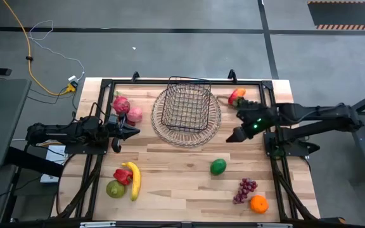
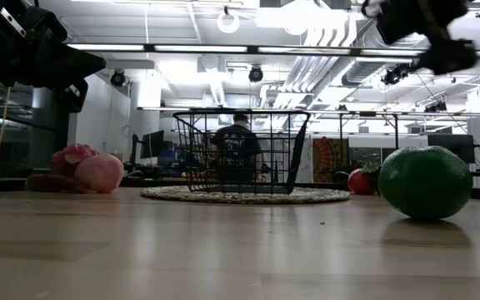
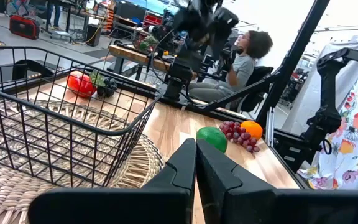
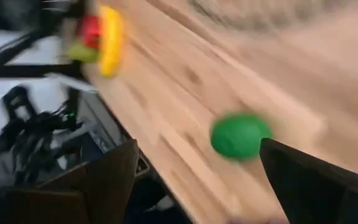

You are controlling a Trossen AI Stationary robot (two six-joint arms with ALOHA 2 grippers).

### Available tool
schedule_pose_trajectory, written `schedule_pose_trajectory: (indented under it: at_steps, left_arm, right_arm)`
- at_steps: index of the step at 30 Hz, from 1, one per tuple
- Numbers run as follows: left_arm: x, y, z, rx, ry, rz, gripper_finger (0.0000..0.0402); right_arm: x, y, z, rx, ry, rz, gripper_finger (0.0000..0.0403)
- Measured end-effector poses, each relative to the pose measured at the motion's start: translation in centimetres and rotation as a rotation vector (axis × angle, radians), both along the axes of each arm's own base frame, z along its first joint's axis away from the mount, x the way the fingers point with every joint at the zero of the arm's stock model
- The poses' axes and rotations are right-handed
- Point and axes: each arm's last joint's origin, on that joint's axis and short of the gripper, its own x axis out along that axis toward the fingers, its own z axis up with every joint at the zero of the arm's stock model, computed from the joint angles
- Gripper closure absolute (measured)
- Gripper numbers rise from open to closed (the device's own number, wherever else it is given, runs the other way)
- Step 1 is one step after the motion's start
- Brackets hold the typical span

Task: Build produce basket
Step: Put the green lime into the black wire basket

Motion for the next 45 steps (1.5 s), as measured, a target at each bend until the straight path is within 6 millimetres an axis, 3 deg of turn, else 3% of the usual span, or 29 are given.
schedule_pose_trajectory:
  at_steps: [3, 7, 17, 24, 31, 45]
  left_arm:
    - [0.0, 0.0, 0.0, 0.0, 0.0, 0.0, 0.0401]
    - [0.0, 0.0, 0.0, 0.0, 0.0, 0.0, 0.0401]
    - [0.0, 0.0, 0.0, 0.0, 0.0, 0.0, 0.0401]
    - [0.0, 0.0, 0.0, 0.0, 0.0, 0.0, 0.0401]
    - [0.0, 0.0, 0.0, 0.0, 0.0, 0.0, 0.0401]
    - [0.0, 0.0, 0.0, 0.0, 0.0, 0.0, 0.0401]
  right_arm:
    - [0.4, 1.1, -1.6, 0.107, 0.179, -0.077, 0.0075]
    - [1.4, 3.1, -3.0, 0.112, 0.297, -0.132, 0.0075]
    - [4.5, 6.5, -6.7, 0.093, 0.415, -0.262, 0.0075]
    - [6.7, 7.4, -9.4, 0.079, 0.439, -0.328, 0.0075]
    - [7.7, 7.8, -11.6, 0.061, 0.499, -0.328, 0.0075]
    - [8.3, 8.1, -13.1, 0.057, 0.535, -0.301, 0.008]
